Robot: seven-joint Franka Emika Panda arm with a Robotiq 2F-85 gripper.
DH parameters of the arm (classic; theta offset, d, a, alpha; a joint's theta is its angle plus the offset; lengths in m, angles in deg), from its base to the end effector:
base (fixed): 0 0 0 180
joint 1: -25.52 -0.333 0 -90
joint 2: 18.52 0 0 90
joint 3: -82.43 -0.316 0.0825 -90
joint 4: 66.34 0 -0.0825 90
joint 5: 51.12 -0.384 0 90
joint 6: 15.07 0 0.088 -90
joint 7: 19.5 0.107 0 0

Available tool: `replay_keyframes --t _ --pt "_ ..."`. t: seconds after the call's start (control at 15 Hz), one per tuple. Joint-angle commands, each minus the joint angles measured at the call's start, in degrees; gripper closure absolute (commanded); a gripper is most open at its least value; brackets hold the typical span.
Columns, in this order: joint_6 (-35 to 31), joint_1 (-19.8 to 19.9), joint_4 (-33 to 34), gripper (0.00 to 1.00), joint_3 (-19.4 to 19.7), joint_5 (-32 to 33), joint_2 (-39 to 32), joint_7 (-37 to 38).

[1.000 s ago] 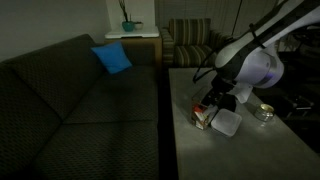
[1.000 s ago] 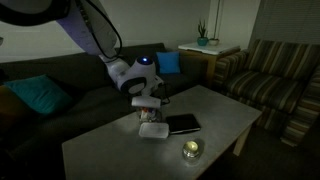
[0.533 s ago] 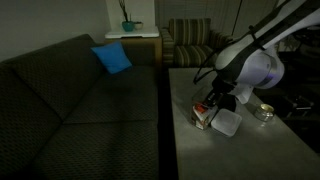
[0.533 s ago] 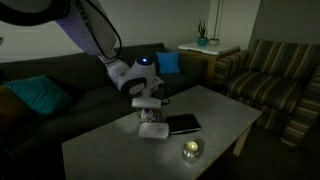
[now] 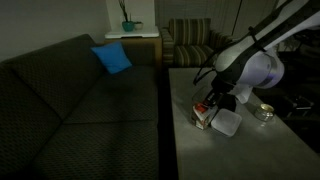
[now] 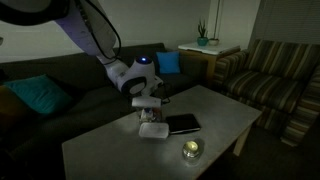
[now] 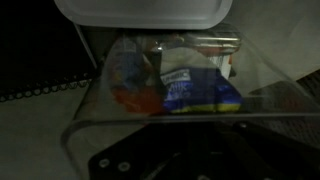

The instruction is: Press the button on the white lid then put the lid on the table then put the blue wrapper on the table and put it back in the storage container

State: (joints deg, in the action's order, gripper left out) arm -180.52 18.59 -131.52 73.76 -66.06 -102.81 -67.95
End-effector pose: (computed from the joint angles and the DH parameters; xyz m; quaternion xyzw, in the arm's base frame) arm 0.6886 0.1427 -0.0829 -0.9215 -0.3450 -0.1639 0.0711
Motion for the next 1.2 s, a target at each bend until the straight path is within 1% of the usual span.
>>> replay_keyframes --t 0.0,0.27,0.53,0.93,1.07,1.13 --pt "-0.24 1.23 0.08 1.0 -0.74 7.85 -0.01 4.63" --pt "-0.08 0.35 1.26 1.0 0.36 16.45 0.0 10.92" --pt "0.11 0.04 2.42 1.0 0.66 21.99 0.0 14.54" --pt "1.21 -0.67 4.19 1.0 1.24 26.39 0.0 17.69" --pt "2.15 -0.19 4.63 1.0 0.27 27.14 0.0 17.21" --pt "3.65 0.52 4.76 1.0 -1.12 27.31 0.0 15.95"
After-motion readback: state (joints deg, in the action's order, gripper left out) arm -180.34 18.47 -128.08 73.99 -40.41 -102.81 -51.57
